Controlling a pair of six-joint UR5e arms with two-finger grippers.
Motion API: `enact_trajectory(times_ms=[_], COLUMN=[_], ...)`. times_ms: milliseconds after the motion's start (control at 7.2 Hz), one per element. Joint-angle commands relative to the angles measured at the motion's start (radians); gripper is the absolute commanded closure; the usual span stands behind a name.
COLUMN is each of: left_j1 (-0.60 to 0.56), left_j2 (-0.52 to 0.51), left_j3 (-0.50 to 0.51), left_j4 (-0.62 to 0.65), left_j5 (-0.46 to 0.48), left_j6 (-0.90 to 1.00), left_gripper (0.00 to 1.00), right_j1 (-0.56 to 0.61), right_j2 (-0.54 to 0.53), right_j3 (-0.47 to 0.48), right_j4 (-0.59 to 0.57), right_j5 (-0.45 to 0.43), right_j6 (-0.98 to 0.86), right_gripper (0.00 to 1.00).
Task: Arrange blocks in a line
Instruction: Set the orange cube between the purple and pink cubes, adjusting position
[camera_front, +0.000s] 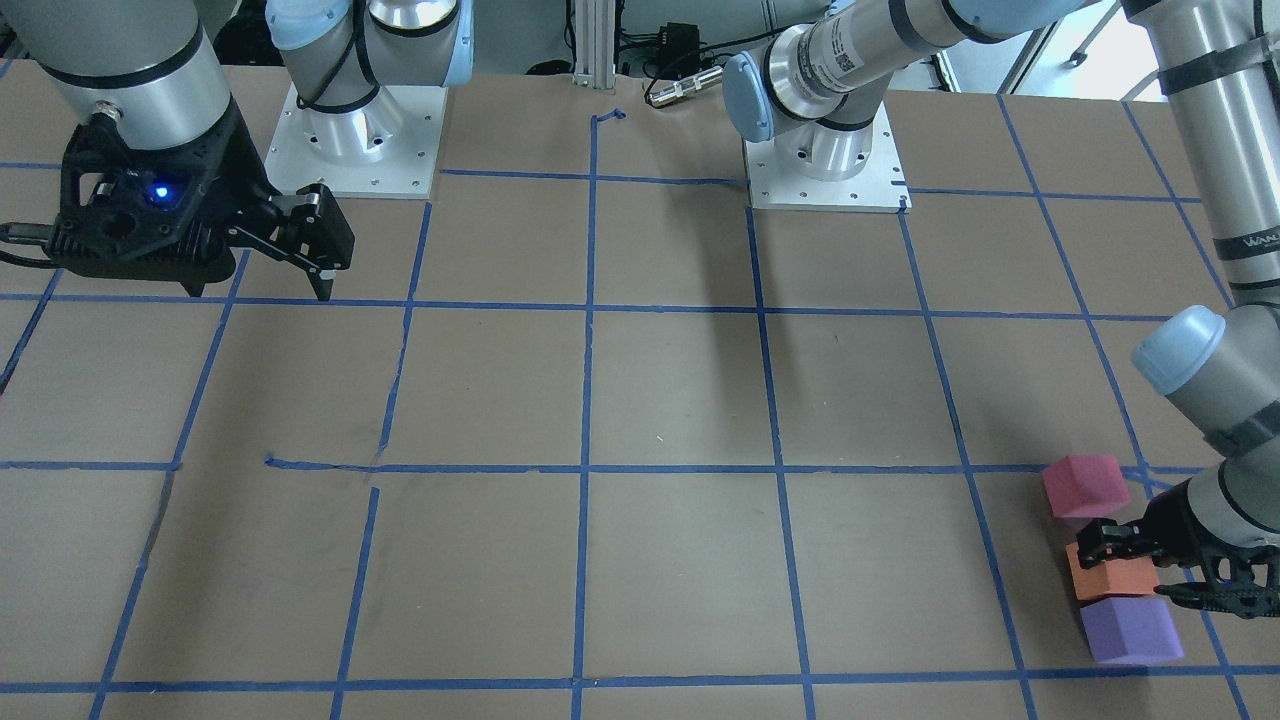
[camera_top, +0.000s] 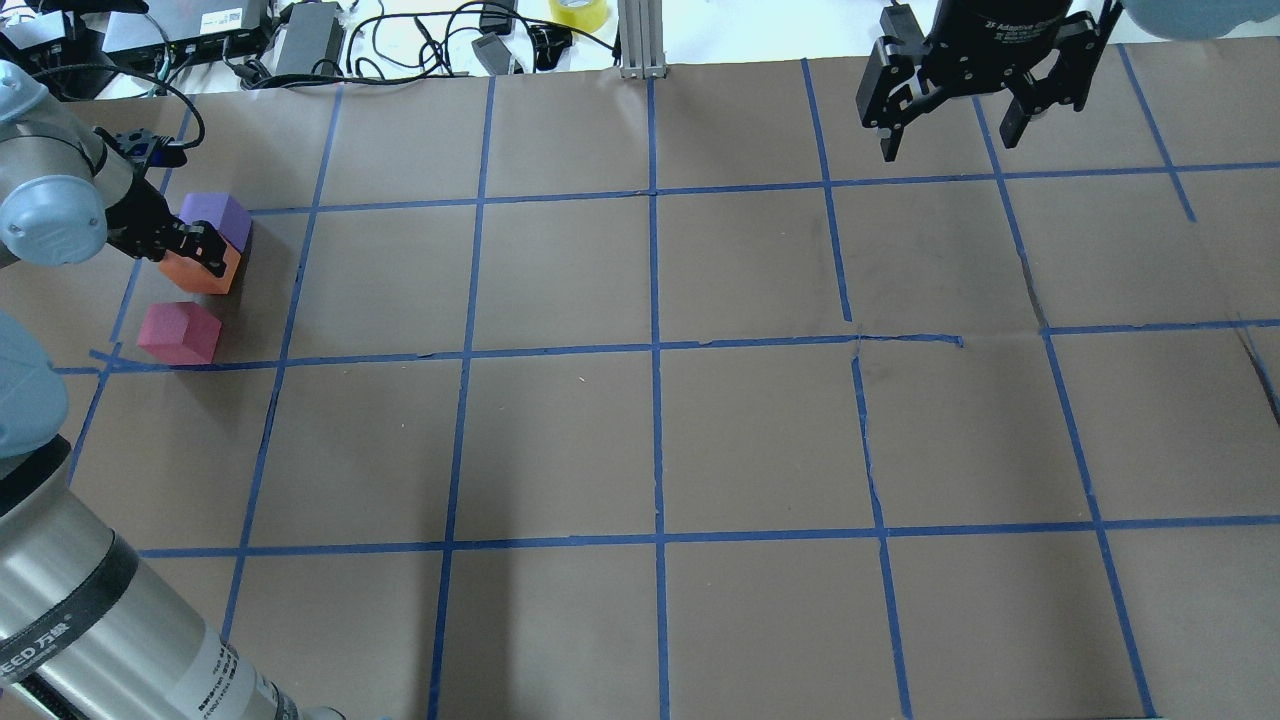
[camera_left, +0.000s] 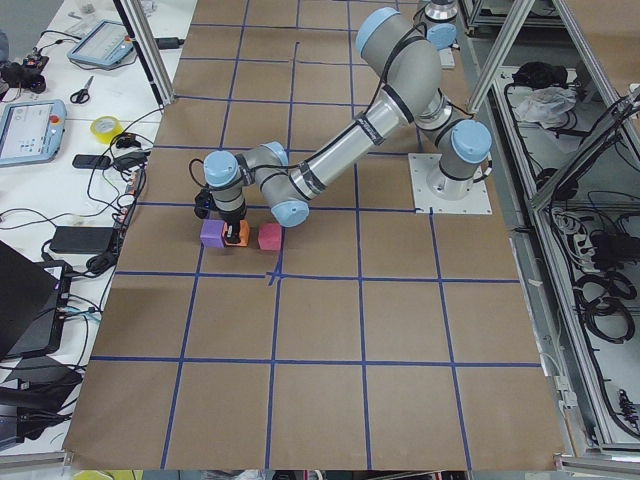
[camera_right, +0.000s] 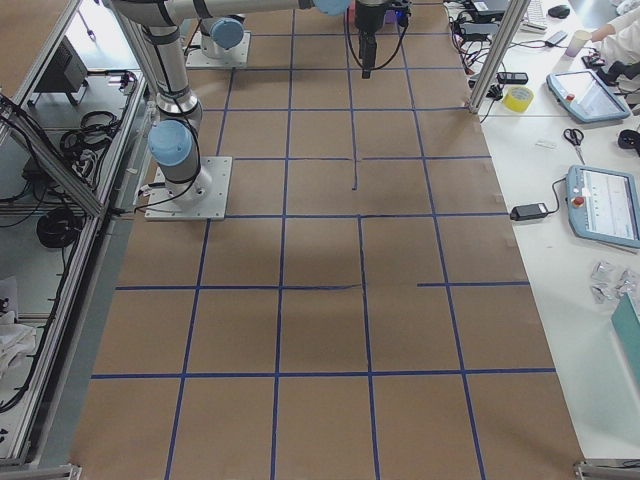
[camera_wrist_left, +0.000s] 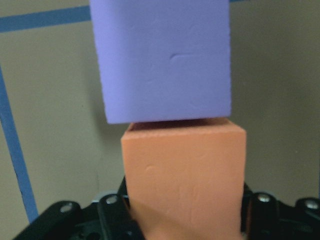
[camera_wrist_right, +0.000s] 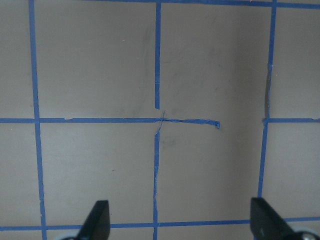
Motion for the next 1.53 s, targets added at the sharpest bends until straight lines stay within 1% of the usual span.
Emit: enact_trajectory(times_ms=[0, 417, 556, 972, 1250, 1389], left_j1=[0.000, 0.026, 0.026, 0.022, 0.023, 0.025], left_j2=[-0.002, -0.009, -0.009, -0.009, -0.012, -0.015], left_j3=[-0.005, -0.001, -0.007, -0.018, -0.019, -0.010], left_j4=[0.004, 0.006, 0.015, 0.018, 0.020, 0.030], left_j5=[-0.004, -0.005, -0.007, -0.042, -0.035, -0.028], left_j6=[-0.018, -0.019, -0.021, -0.029, -0.027, -0.024], left_gripper=[1.00, 1.00, 1.00, 1.00, 1.00, 0.61], right_j1=[0.001, 0.001, 0.001, 0.001, 0.001, 0.001], right_j2=[0.005, 0.009, 0.000, 0.012, -0.001, 0.000], right_j3=[0.002, 0.003, 0.002, 0.002, -0.001, 0.000], right_j4=[0.003, 0.005, 0.002, 0.003, 0.000, 0.002], right_j5=[-0.007, -0.007, 0.005, 0.001, 0.002, -0.005], right_j6=[0.000, 0.009, 0.007, 0.007, 0.009, 0.009], right_gripper=[0.00, 0.00, 0.00, 0.00, 0.00, 0.00])
